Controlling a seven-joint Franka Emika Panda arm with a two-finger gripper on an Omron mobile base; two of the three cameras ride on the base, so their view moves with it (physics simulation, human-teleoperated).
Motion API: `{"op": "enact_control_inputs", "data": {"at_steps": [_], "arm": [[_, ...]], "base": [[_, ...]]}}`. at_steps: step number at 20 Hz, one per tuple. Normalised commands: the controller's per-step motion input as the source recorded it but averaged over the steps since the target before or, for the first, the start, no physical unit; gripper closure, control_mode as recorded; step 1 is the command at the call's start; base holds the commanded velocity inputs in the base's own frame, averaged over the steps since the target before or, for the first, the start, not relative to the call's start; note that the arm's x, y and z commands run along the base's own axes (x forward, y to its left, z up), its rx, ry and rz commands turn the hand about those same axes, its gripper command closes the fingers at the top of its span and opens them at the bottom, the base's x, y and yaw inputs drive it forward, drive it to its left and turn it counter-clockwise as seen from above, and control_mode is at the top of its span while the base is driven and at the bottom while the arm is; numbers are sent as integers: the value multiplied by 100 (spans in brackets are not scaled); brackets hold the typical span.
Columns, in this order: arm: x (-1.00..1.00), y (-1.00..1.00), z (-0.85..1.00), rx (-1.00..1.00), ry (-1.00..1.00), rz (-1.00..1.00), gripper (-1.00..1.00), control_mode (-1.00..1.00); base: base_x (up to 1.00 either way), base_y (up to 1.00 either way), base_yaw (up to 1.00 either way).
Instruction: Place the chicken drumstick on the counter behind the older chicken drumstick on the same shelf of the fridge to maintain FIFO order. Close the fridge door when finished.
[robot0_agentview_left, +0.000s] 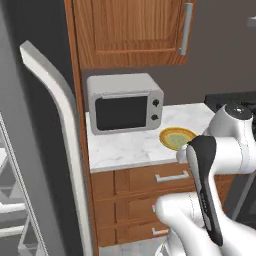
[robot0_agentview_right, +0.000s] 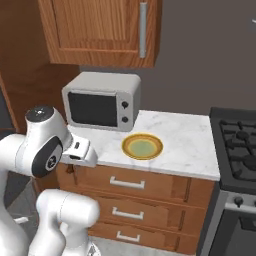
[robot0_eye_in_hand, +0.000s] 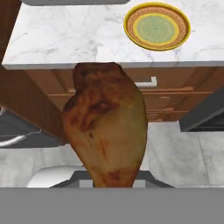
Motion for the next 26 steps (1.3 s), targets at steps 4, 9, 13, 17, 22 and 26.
{"op": "enact_control_inputs", "data": {"at_steps": [4, 9, 13, 17, 22, 26], "arm": [[0, 0, 0, 0, 0, 0, 100, 100], [0, 0, 0, 0, 0, 0, 100, 100], [0, 0, 0, 0, 0, 0, 100, 100], [0, 0, 0, 0, 0, 0, 100, 100], [0, 0, 0, 0, 0, 0, 100, 100], [0, 0, 0, 0, 0, 0, 100, 100]], "base": [[-98, 4, 17], [-99, 16, 27], [-100, 22, 29], [-85, 65, 39], [-45, 92, 45], [0, 91, 29]]}}
